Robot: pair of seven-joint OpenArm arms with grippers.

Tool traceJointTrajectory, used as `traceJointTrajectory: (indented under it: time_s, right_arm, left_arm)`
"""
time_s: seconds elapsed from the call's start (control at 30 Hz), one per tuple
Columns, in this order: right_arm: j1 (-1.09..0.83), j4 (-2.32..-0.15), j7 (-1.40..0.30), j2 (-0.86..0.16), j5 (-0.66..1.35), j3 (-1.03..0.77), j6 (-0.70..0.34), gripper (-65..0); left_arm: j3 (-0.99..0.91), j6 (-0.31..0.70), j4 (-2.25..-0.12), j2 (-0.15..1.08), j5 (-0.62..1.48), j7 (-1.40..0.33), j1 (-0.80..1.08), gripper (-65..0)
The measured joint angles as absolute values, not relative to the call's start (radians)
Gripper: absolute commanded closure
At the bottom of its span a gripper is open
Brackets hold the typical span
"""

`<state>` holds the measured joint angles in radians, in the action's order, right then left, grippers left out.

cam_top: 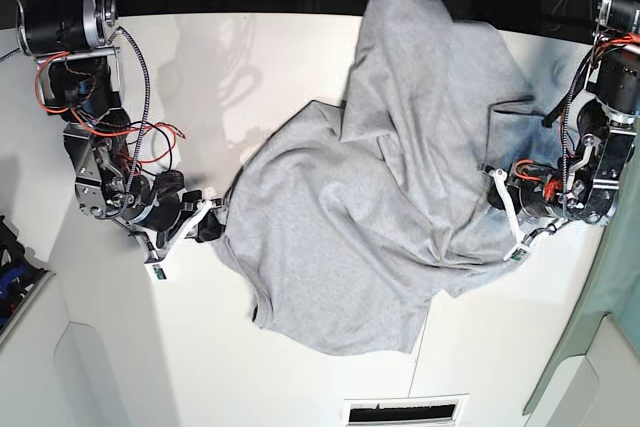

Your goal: Layout the t-shirt on the table in an organized manner, then fold the t-shirt properly

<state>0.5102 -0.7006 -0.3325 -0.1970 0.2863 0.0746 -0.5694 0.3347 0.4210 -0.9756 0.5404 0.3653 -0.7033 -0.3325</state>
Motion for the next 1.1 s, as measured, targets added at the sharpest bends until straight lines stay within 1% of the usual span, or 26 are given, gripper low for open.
traceJointTrajectory:
  time_s: [0.07, 0.17, 0.23, 0.33, 0.47, 0.53, 0.73, 0.77, 0.83, 0.9, 1.0, 1.1]
  right_arm:
    - [0.507, -0.746, -0.405, -0.206, 0.300, 0.057, -0.569, 0.0]
    - [0.508, -0.849, -0.583, -0.228, 0.393, 0.013, -0.568, 0.0]
    - [0.509, -0.923, -0.677, -0.247, 0.461, -0.023, -0.569, 0.0]
    - [0.493, -1.023, -0.757, -0.294, 0.549, -0.091, -0.570, 0.0]
    - [0.413, -1.149, -0.830, -0.364, 0.627, -0.194, -0.567, 0.0]
    - [0.369, -1.183, -0.847, -0.380, 0.645, -0.224, -0.566, 0.0]
    - [0.228, -1.228, -0.855, -0.385, 0.715, -0.263, -0.570, 0.0]
    - [0.205, -1.231, -0.855, -0.385, 0.724, -0.268, -0.567, 0.0]
    - [0.159, -1.242, -0.854, -0.390, 0.734, -0.270, -0.566, 0.0]
    - [0.111, -1.258, -0.851, -0.391, 0.749, -0.271, -0.565, 0.0]
    - [0.030, -1.304, -0.852, -0.390, 0.775, -0.270, -0.576, 0.0]
    - [-0.052, -1.390, -0.854, -0.388, 0.772, -0.270, -0.574, 0.0]
  left_arm:
    - [0.336, 0.399, -0.943, 0.543, 0.267, -0.691, -0.356, 0.0]
    - [0.337, 0.392, -0.872, 0.552, 0.148, -0.657, -0.403, 0.0]
    - [0.338, 0.396, -0.817, 0.550, 0.107, -0.621, -0.453, 0.0]
    - [0.340, 0.399, -0.759, 0.537, 0.068, -0.513, -0.513, 0.0]
    - [0.340, 0.400, -0.739, 0.514, 0.018, -0.459, -0.580, 0.0]
    - [0.340, 0.397, -0.739, 0.496, 0.010, -0.438, -0.601, 0.0]
    - [0.340, 0.400, -0.739, 0.439, 0.008, -0.442, -0.633, 0.0]
    - [0.340, 0.408, -0.739, 0.431, 0.005, -0.441, -0.634, 0.0]
    - [0.339, 0.461, -0.739, 0.413, -0.001, -0.444, -0.632, 0.0]
    - [0.340, 0.493, -0.739, 0.395, 0.005, -0.444, -0.626, 0.0]
    - [0.354, 0.503, -0.739, 0.397, 0.006, -0.441, -0.623, 0.0]
    - [0.384, 0.502, -0.739, 0.428, 0.004, -0.436, -0.627, 0.0]
